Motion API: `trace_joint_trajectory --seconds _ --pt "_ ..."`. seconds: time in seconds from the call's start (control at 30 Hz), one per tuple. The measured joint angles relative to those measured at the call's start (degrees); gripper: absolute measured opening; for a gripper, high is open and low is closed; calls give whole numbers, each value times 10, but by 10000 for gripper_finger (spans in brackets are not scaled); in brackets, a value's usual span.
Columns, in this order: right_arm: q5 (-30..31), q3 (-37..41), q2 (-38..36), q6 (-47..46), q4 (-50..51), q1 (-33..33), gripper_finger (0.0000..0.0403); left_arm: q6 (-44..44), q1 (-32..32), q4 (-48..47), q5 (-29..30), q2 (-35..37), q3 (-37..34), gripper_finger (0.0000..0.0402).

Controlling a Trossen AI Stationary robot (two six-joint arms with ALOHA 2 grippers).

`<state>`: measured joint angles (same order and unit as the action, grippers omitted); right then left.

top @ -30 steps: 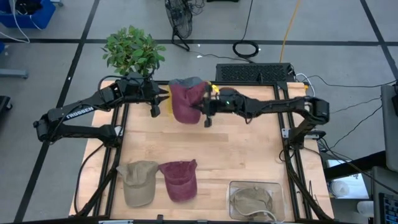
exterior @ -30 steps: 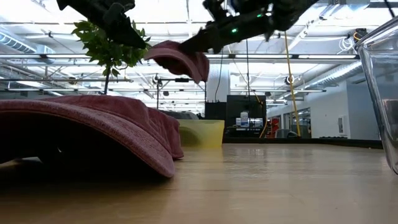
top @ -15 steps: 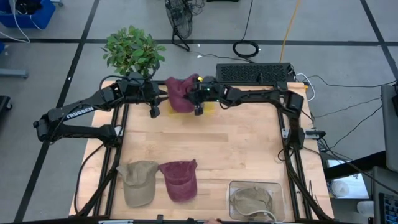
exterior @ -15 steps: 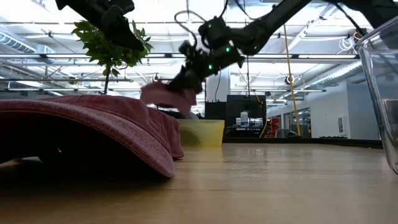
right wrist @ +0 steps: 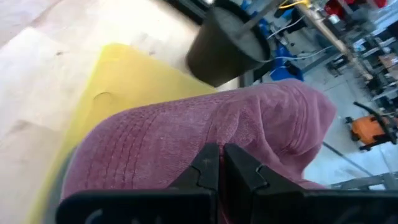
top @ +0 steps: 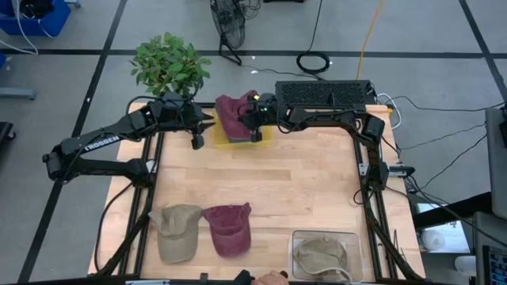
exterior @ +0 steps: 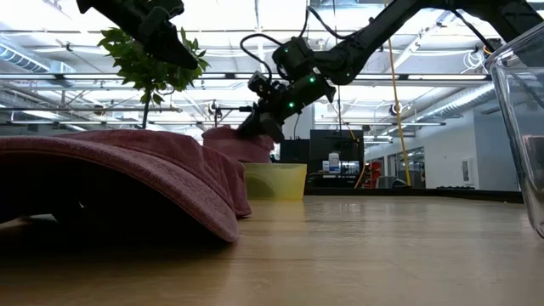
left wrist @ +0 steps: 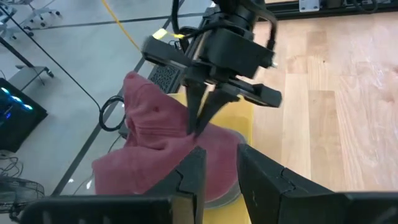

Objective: Pick & Place hat
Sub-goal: Put the top red cap into the yellow bin

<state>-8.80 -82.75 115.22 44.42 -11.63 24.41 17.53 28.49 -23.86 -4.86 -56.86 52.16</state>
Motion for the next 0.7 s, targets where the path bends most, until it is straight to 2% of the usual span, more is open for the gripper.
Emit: trace_joint_trajectory --seconds 0.2,0.37,0.7 --pt "0 1 0 0 49 -5 15 0 0 0 0 0 0 93" --pt "1 1 0 0 53 -7 39 0 0 -1 0 0 0 93" --pt "0 1 0 -2 38 -22 128 0 0 -1 0 0 0 93"
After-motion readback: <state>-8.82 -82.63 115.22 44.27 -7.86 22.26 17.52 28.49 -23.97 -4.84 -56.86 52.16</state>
